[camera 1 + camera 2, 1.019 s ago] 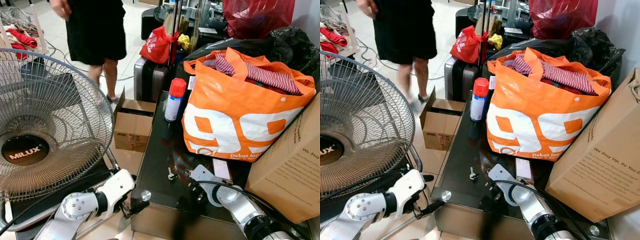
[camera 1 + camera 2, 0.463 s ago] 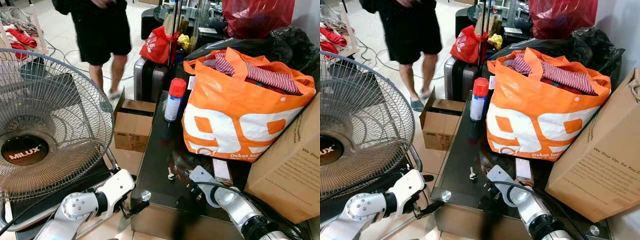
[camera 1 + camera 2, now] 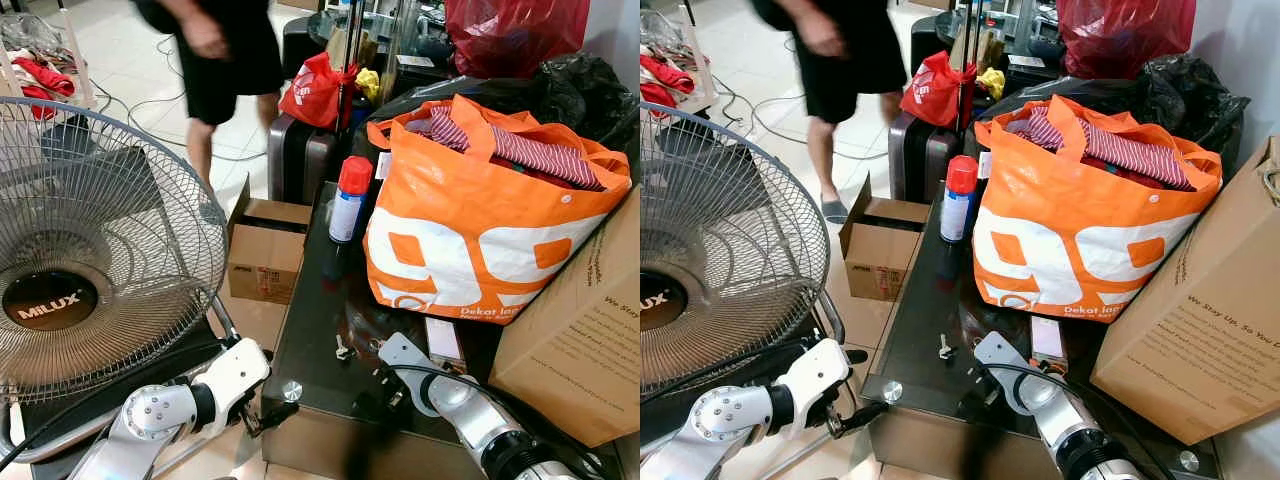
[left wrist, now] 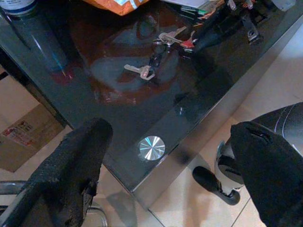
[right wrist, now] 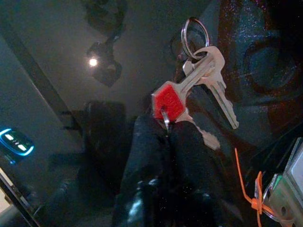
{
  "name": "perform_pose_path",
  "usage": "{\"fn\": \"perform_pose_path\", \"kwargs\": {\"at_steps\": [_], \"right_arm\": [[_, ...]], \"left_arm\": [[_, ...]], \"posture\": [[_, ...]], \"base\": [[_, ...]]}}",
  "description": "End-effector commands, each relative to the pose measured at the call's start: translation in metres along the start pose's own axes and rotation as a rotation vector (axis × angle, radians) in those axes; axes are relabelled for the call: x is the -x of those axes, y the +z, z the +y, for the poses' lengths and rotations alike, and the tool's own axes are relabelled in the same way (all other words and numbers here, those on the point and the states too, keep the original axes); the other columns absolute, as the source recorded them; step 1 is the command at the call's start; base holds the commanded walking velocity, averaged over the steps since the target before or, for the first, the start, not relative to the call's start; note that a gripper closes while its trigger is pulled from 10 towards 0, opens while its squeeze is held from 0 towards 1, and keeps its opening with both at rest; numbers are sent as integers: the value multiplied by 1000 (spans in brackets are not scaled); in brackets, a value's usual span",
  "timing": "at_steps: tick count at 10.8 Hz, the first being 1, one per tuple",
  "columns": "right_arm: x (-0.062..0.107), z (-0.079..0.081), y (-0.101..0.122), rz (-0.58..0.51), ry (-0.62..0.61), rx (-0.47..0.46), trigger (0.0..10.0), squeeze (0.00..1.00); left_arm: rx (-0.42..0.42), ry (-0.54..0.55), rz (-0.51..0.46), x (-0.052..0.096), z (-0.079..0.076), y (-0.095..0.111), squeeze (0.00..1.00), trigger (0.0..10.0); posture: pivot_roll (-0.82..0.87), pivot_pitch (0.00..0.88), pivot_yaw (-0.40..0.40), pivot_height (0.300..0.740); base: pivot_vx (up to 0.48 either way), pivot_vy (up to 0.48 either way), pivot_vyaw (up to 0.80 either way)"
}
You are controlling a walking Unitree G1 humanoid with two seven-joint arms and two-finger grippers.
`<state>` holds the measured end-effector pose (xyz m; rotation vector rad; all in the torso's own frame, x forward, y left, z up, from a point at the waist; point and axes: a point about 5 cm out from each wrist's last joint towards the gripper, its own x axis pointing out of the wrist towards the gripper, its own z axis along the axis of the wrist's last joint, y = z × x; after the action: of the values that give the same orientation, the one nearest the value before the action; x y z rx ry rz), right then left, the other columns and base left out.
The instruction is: Hang keys on a hook
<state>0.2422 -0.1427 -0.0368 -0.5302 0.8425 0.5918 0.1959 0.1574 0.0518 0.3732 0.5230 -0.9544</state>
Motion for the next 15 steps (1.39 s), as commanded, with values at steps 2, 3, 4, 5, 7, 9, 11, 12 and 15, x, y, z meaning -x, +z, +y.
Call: {"fn": "perform_pose_path", "kwargs": {"at_steps": [2,3,4,5,7,9,11,12,15], "right_arm": [[1,-8,1,0,-21,-4,353,0],[1,-8,1,0,-21,-4,0,0],[1,-8,1,0,-20,-3,0,0],[2,-8,1,-1,-21,-1,0,0],[10,-16,1,-33,-29,4,0,0],[28,-23,-4,-95,-28,-17,0,0],[50,-27,-5,-161,-17,-89,0,0],[62,-27,3,-234,29,-273,0,0],[76,-22,16,-330,99,-531,0,0]], "left_arm": [[-11,-4,-11,-2,0,3,0,10000],[-12,-5,-11,-2,0,3,0,10000],[-13,-4,-10,-2,0,3,0,10000],[-13,-4,-10,-2,0,2,0,10000],[-11,3,-9,-2,-1,1,0,10000],[0,21,-23,-1,-3,0,0,10000],[23,40,-64,-1,-5,2,0,10000],[60,55,-112,-1,-7,8,0,10000],[111,114,-174,-2,-9,17,0,10000]], "posture": [[12,0,-111,740],[12,0,-111,740],[11,0,-110,740],[11,0,-110,740],[19,0,-118,740],[21,0,-123,740],[15,0,-118,740],[13,0,-115,740],[14,0,-116,740]], "base": [[0,0,0],[0,0,0],[0,0,0],[0,0,0],[0,0,0],[0,0,0],[0,0,0],[0,0,0],[0,0,0]]}}
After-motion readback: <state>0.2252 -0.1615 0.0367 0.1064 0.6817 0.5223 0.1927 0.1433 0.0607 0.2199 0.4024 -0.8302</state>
